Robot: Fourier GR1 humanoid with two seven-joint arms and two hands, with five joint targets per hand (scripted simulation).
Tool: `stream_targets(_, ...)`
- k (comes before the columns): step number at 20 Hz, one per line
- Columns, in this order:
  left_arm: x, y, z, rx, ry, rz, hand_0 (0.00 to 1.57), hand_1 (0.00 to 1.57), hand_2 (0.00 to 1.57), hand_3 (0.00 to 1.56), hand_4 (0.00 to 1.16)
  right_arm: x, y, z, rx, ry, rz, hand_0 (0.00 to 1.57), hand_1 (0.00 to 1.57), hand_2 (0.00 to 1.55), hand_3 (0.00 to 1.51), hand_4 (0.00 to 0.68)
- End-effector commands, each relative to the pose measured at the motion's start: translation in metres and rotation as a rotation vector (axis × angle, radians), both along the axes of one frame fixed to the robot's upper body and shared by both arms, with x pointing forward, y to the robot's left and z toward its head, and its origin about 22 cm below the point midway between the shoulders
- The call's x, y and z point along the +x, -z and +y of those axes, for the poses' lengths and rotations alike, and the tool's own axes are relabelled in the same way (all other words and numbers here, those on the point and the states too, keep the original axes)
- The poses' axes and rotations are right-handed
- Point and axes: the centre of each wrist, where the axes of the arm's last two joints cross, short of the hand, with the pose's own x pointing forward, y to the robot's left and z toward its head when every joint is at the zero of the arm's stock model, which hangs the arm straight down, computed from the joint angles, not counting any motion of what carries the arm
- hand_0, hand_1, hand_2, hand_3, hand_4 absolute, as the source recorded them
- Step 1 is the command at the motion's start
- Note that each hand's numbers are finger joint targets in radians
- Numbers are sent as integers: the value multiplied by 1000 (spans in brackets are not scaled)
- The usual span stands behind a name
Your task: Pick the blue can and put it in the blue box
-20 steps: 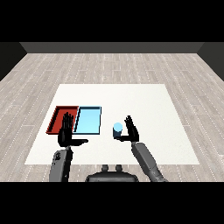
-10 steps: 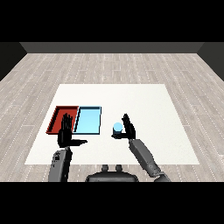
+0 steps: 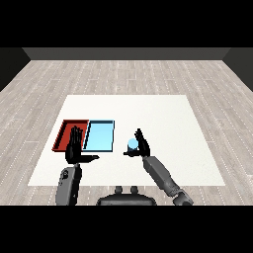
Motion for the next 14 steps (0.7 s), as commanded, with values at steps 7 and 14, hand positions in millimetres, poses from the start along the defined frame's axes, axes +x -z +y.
stream_targets(7,3,7,13,-7,-5,-20,0,0,0,0,0,13,4,15,14,-23,13,0,0,0,0,0)
stream_targets(14,-9,2,5,-18,-5,-5,0,0,0,0,0,4,-6,20,-58,50,37,1056,1056,1218,1127,177)
